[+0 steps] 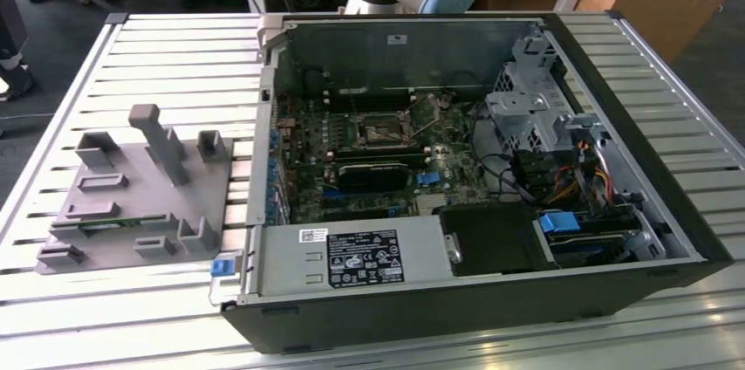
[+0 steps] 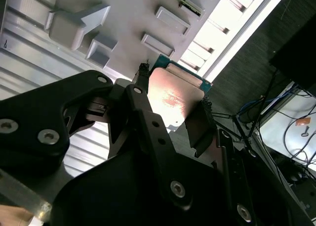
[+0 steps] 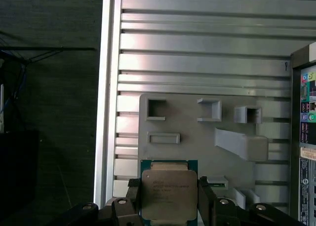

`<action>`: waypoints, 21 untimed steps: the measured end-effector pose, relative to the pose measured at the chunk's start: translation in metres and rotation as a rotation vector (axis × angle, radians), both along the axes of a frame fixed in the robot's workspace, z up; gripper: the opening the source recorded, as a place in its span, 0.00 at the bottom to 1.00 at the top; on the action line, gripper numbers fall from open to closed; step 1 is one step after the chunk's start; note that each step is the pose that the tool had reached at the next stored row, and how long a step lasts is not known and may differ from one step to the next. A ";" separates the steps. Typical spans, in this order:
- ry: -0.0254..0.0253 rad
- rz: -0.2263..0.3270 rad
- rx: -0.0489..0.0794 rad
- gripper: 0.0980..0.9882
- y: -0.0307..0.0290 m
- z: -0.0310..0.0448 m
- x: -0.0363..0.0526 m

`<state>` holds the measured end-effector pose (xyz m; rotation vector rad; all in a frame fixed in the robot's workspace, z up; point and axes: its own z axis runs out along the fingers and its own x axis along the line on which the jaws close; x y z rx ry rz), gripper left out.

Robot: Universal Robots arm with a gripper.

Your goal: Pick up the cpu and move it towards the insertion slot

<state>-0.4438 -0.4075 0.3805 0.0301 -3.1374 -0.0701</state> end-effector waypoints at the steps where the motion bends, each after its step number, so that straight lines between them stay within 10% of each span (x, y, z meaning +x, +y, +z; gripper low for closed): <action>1: 0.0000 0.000 0.000 0.50 0.0000 0.0004 0.0000; 21: 0.0000 0.000 0.000 0.50 0.0000 0.0111 0.0000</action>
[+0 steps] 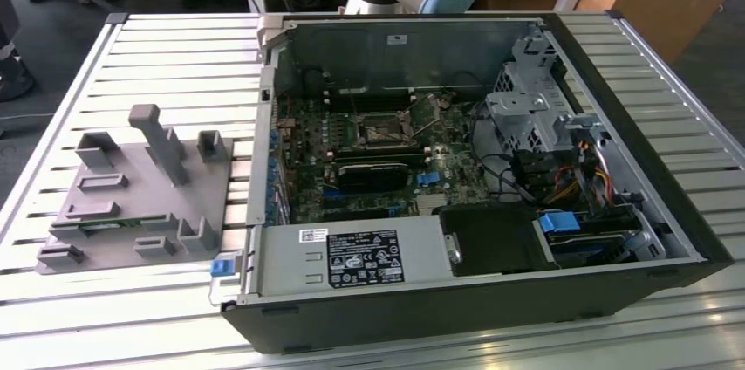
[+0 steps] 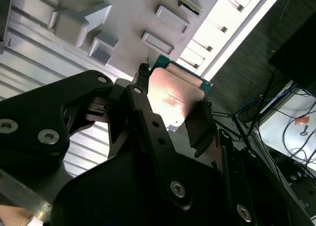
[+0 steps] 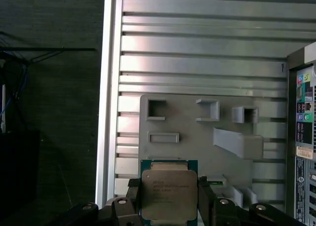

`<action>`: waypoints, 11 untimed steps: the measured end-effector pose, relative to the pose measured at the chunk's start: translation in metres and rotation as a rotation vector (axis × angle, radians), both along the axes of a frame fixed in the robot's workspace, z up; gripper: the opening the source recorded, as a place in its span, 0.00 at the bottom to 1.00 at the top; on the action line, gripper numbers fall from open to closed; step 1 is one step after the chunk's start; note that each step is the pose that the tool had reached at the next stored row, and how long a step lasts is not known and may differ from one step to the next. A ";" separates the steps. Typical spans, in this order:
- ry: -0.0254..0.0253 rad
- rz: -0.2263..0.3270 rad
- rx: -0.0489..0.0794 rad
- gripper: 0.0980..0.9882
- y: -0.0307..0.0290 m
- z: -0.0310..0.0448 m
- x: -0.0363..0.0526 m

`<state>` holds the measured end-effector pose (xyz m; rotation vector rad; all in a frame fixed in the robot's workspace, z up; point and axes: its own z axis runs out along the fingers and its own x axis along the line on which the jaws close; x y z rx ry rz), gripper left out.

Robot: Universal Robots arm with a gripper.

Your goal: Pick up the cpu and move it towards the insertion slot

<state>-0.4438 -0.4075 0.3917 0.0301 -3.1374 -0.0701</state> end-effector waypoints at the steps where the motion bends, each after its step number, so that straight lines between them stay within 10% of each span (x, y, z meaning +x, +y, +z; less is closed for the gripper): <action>1: 0.0000 0.000 0.000 0.50 0.0000 0.0008 0.0000; 11: 0.0000 0.000 0.000 0.50 0.0000 0.0092 0.0000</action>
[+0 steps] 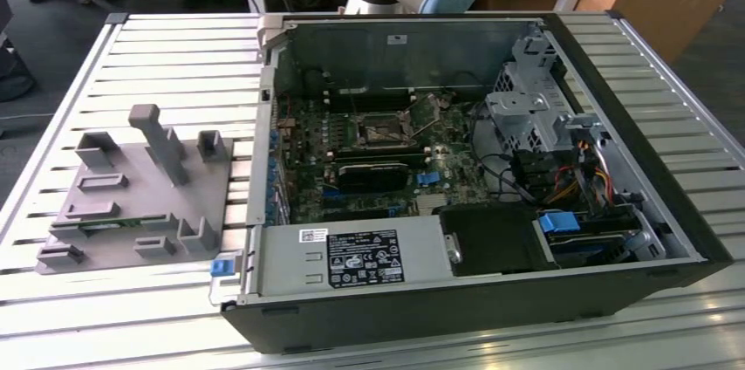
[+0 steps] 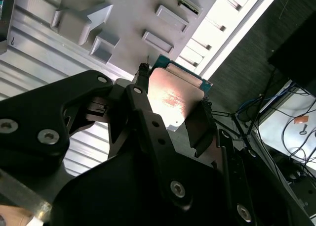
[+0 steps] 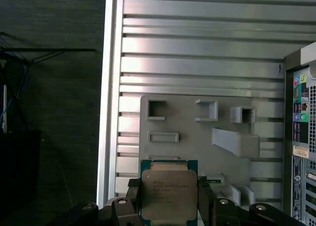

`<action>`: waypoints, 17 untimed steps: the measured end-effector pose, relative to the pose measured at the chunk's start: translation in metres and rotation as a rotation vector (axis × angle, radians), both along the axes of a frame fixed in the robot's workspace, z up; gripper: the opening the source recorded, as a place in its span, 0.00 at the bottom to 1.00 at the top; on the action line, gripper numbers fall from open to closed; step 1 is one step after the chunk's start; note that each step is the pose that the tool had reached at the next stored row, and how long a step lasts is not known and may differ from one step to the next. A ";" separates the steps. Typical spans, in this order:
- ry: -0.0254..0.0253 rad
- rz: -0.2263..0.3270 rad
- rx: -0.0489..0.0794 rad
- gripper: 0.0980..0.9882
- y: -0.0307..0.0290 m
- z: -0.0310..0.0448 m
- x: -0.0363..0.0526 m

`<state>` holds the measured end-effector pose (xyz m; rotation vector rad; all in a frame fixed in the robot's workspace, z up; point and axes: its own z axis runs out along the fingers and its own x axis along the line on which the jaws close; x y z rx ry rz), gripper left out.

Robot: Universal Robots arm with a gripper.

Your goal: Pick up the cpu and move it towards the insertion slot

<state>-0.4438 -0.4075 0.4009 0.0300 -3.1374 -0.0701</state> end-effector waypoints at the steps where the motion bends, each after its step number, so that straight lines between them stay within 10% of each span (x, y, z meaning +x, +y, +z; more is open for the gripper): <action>1: 0.0001 0.000 0.000 0.50 0.0000 0.0016 0.0001; 17: 0.0000 0.000 0.000 0.50 0.0001 0.0235 0.0029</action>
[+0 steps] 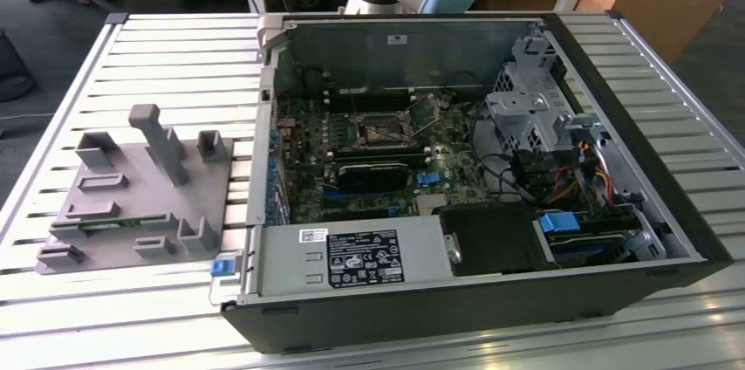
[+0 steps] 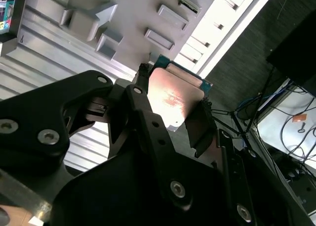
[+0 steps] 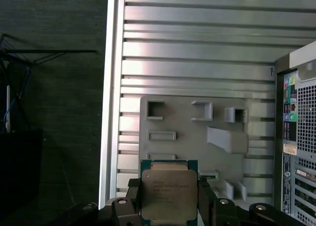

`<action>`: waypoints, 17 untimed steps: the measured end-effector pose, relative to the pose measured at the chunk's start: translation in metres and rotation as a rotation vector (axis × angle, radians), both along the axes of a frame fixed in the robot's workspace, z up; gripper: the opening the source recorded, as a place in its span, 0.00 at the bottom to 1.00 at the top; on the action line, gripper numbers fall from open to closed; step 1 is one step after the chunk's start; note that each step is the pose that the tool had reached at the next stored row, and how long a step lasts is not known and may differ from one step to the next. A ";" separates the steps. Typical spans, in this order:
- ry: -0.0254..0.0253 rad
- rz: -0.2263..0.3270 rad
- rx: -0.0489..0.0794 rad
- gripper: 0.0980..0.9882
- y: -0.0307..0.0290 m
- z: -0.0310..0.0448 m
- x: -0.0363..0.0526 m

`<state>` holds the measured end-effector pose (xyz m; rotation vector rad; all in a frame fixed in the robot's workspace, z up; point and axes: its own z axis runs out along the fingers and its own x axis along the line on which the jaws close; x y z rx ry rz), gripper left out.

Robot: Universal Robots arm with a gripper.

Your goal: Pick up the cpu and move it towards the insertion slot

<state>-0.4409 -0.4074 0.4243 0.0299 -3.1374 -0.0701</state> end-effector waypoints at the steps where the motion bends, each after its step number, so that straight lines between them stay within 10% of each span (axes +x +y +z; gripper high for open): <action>1: 0.0000 0.000 0.000 0.50 -0.0001 0.0000 0.0011; 17: 0.0000 0.000 0.000 0.50 0.0000 0.0000 0.0192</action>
